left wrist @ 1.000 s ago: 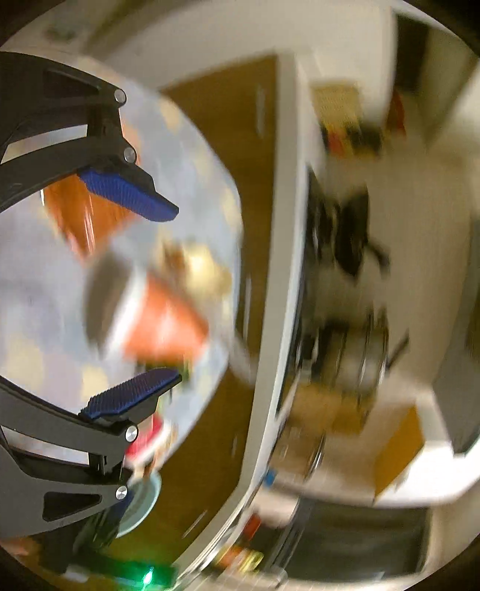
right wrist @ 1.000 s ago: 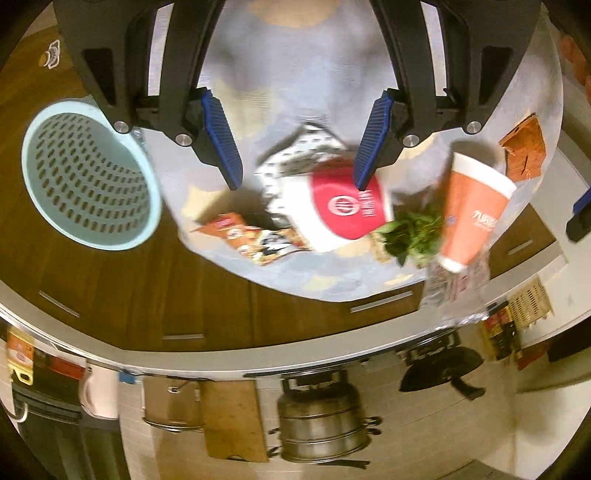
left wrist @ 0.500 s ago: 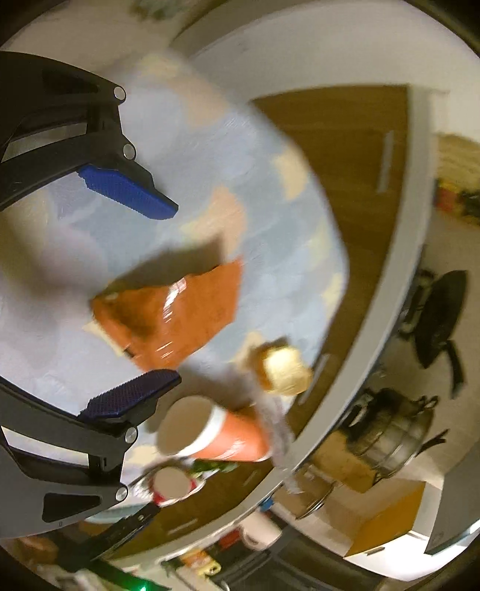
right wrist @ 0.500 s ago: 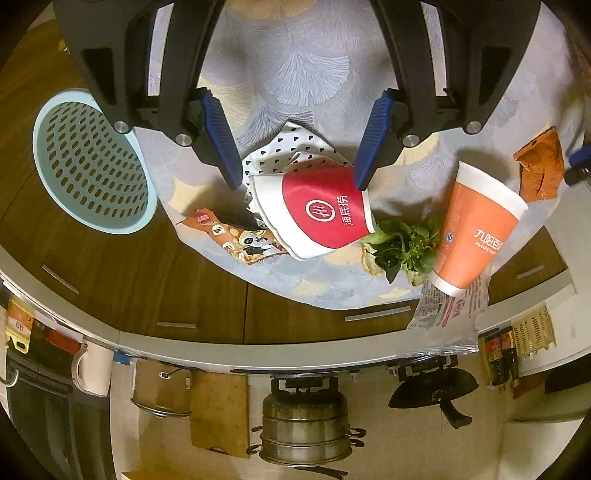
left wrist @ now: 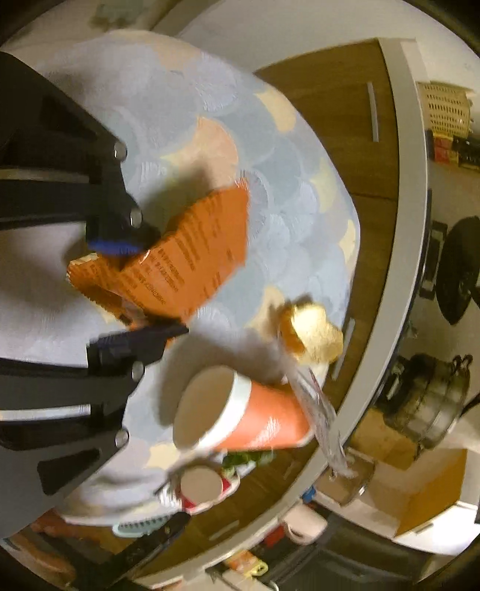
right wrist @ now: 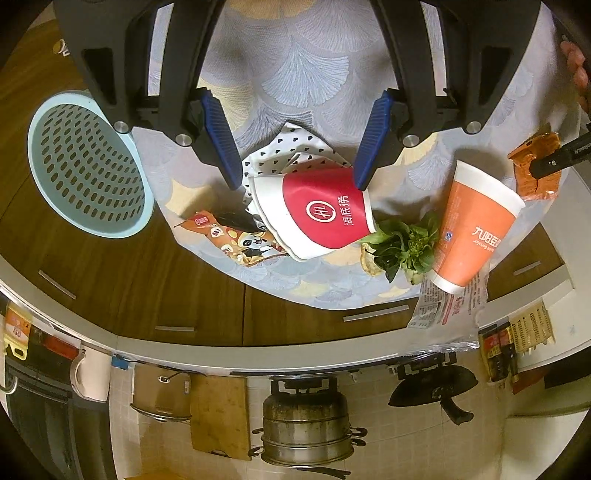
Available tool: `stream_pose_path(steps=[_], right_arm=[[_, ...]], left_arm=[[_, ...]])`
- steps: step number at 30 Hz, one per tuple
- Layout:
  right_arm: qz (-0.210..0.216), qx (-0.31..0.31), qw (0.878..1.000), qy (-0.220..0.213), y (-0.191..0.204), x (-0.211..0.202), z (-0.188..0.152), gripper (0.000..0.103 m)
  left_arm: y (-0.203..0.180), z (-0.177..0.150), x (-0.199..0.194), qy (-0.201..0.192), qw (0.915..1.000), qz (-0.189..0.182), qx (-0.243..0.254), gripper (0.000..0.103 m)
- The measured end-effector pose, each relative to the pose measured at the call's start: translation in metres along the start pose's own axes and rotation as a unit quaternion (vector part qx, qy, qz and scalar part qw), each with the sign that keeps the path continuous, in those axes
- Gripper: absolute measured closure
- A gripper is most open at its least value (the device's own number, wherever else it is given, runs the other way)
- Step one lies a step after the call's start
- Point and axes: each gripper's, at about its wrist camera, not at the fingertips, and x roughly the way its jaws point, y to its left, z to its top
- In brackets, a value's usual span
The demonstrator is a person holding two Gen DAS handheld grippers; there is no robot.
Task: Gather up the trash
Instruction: 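Grasp the orange snack wrapper with the left tool, then grasp the red-and-white paper cup with the right tool while the left tool holds the wrapper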
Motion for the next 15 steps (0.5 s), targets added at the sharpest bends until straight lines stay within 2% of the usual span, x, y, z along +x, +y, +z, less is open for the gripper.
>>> stream_pose_path(steps=[4,7,15], right_arm=[[0.004,0.007,1.0,-0.005,-0.002,-0.002,0.0,0.044],[0.008,0.018,1.0,-0.011,-0.007,-0.005,0.0,0.044],[0.024,0.056,0.998,-0.017,-0.026,-0.007,0.004,0.044]], left_arm=[[-0.003,0.0,-0.008,-0.02,0.9997,-0.016,-0.001,0.096],[-0.008,0.003,-0.018,-0.048,0.9988,0.005,0.013,0.096],[-0.006,0.014,-0.024,-0.105,0.9941,0.017,0.022,0.096]])
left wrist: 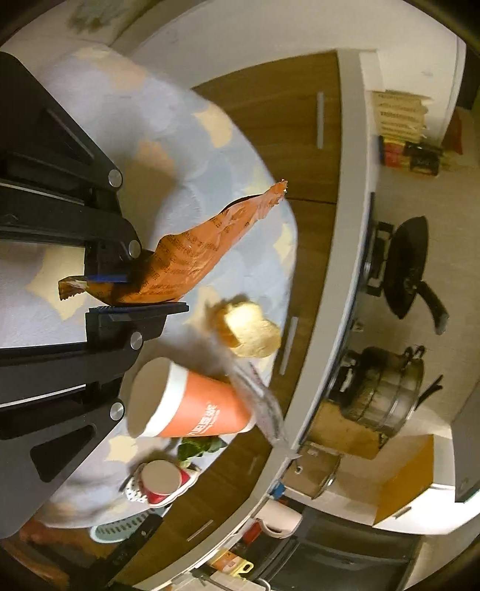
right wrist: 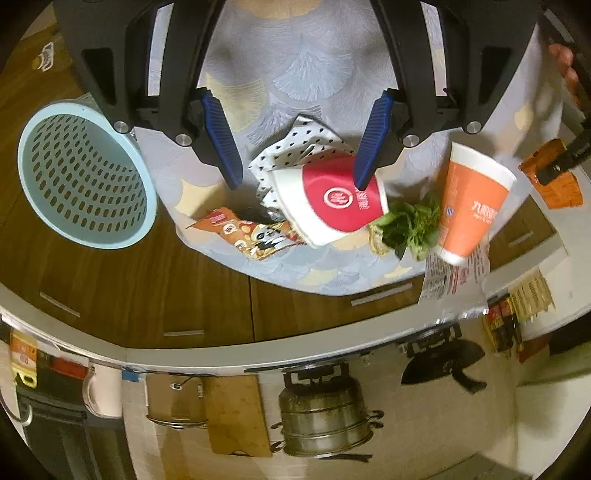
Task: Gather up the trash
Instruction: 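Grasp the red-and-white paper cup with the right tool while the left tool holds the wrapper, then carry both items to the blue basket and open both tools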
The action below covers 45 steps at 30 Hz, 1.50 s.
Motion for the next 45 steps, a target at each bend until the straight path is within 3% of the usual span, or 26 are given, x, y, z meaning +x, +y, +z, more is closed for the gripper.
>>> stream_pose_path(steps=[6,9,15,16,18,19,27,28,30,32,39,45], right_arm=[[-0.031,0.02,0.999,0.022,-0.035,0.02,0.018,0.044],[-0.015,0.022,0.999,0.034,-0.041,0.022,0.02,0.044],[0.043,-0.025,0.998,0.047,-0.007,0.018,0.016,0.044],[0.046,-0.035,0.997,0.049,0.002,0.019,0.016,0.042],[0.045,-0.043,0.997,0.048,0.01,0.021,0.015,0.021],[0.038,-0.047,0.997,0.044,0.013,0.021,0.015,0.019],[0.024,-0.087,0.993,0.073,0.026,0.049,0.019,0.018],[0.021,-0.093,0.993,0.073,0.029,0.051,0.018,0.019],[0.01,-0.106,0.992,0.07,0.034,0.051,0.017,0.031],[0.005,-0.115,0.992,0.057,0.037,0.045,0.015,0.031],[0.058,-0.123,0.991,0.002,0.047,-0.004,0.021,0.032],[0.063,-0.125,0.99,-0.026,0.047,-0.03,0.028,0.032]], left_arm=[[0.001,-0.002,-0.001,-0.016,0.9998,-0.007,0.004,0.096],[0.003,-0.002,0.001,-0.012,0.9999,-0.012,0.002,0.096],[0.004,-0.002,0.002,-0.013,0.9997,-0.019,0.002,0.096],[0.004,-0.002,0.002,-0.014,0.9997,-0.02,0.003,0.096],[0.006,-0.002,0.002,-0.015,0.9997,-0.022,0.001,0.096],[0.007,-0.002,0.002,-0.014,0.9996,-0.023,0.0,0.096],[0.007,-0.002,0.001,-0.016,0.9995,-0.026,0.001,0.096],[0.007,-0.002,0.001,-0.016,0.9995,-0.026,0.001,0.096],[0.007,-0.002,0.001,-0.016,0.9995,-0.026,0.001,0.096],[0.007,-0.002,0.001,-0.016,0.9995,-0.026,0.002,0.096],[-0.003,-0.003,-0.008,-0.026,0.9989,-0.032,0.019,0.096],[-0.033,0.003,-0.031,-0.046,0.9954,-0.072,0.043,0.096]])
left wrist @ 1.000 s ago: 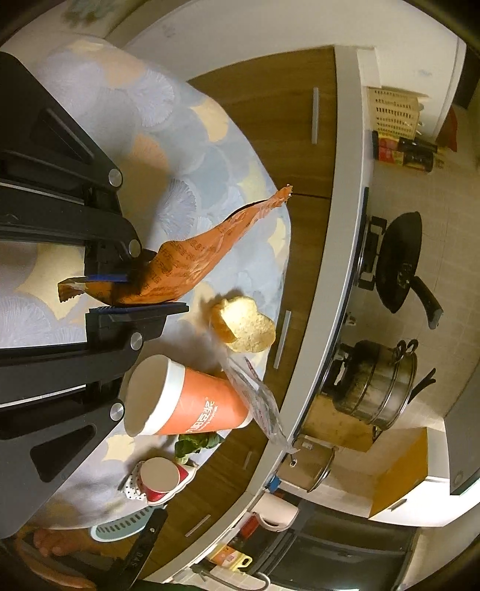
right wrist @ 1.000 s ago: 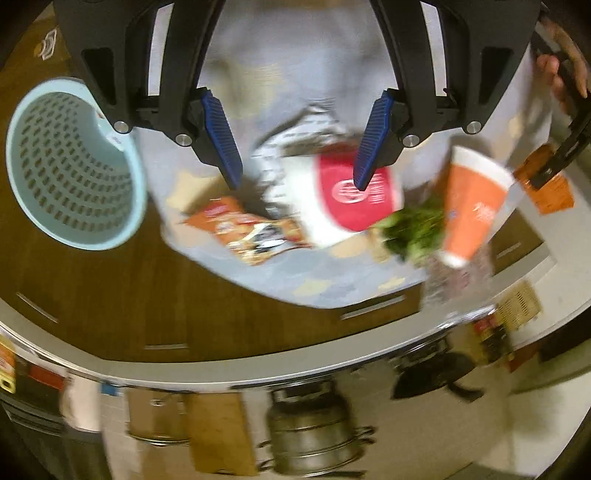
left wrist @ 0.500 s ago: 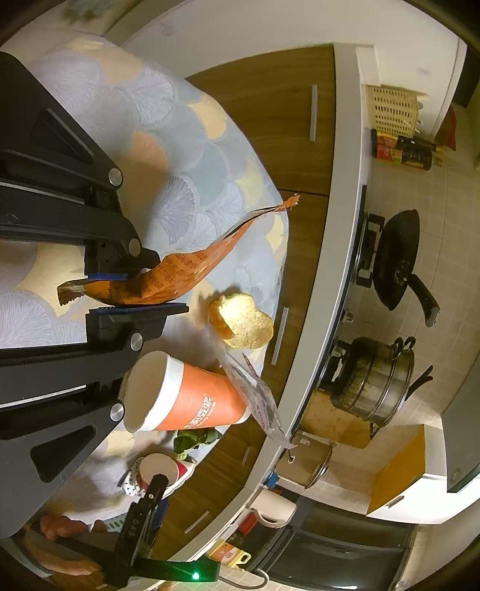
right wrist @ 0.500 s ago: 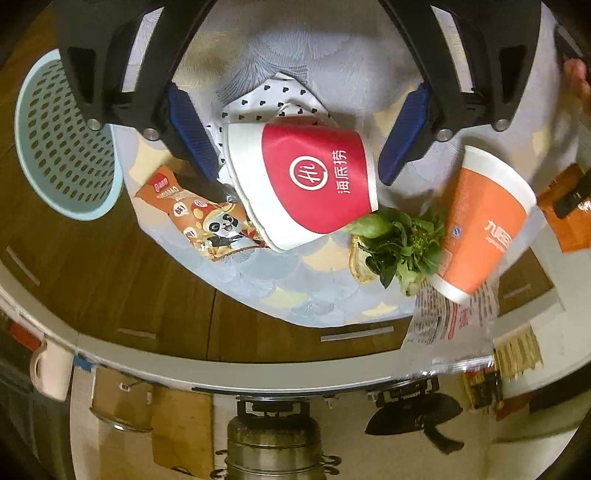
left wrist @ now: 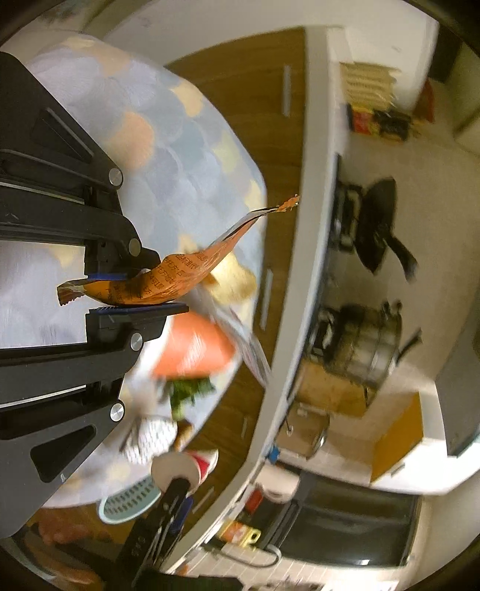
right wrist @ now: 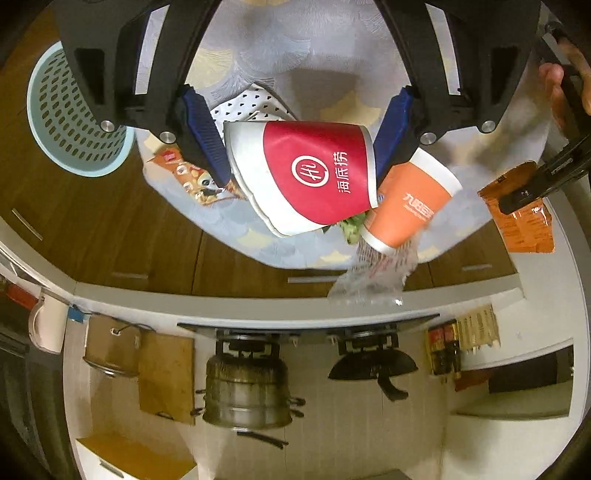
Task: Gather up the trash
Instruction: 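Carry both items to the blue basket and open both tools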
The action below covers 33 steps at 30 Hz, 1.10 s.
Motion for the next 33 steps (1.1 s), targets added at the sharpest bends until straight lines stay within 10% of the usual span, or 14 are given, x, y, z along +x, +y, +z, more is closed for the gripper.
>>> stream_pose_path(steps=[14,33], right_arm=[[-0.093,0.044,0.994,-0.036,-0.088,-0.048,-0.008,0.032],[-0.236,0.198,0.951,0.035,-0.27,-0.053,-0.081,0.032]], left_arm=[[-0.148,0.006,0.035,0.017,0.9865,-0.127,0.102,0.096],[-0.353,-0.04,0.168,0.178,0.9279,-0.287,0.159,0.096]])
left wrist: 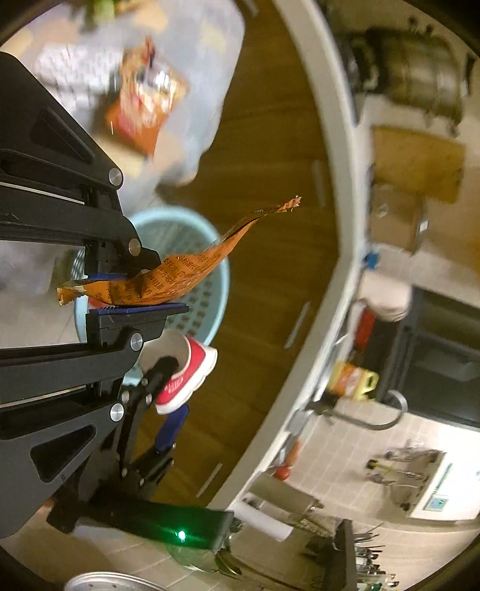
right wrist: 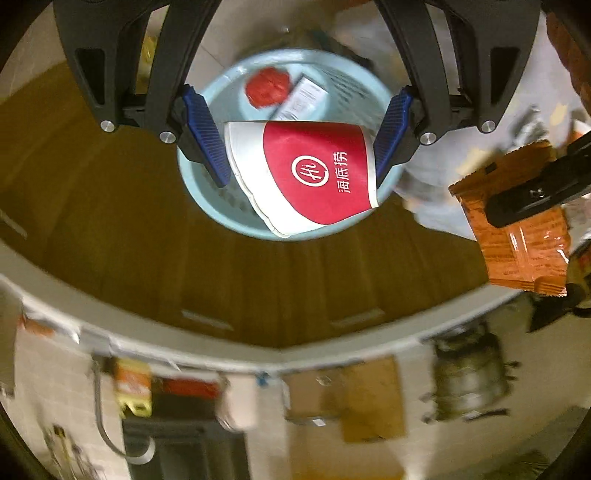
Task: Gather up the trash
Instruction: 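Carry both items to the blue basket and open both tools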
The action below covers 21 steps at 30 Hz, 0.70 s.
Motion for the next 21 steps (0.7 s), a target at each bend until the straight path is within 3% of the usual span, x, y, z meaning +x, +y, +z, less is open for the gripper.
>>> stream_pose_path(steps=[5,9,13,21], right_arm=[[-0.019,0.014,0.999,0.049,-0.024,0.035,-0.012,0.032],[-0.021,0.021,0.997,0.074,-0.035,0.053,-0.017,0.031],[-0.019,0.026,0.996,0.084,-0.04,0.063,-0.02,0.031],[-0.014,0.038,0.995,0.089,-0.04,0.064,-0.02,0.031]], left_arm=[[0.003,-0.004,0.058,0.054,0.9981,-0.021,-0.02,0.095],[0.004,-0.006,0.083,0.076,0.9968,-0.009,-0.021,0.095],[0.002,-0.005,0.095,0.081,0.9965,0.002,-0.018,0.065],[0.011,-0.006,0.089,0.08,0.9964,0.015,-0.024,0.062]])
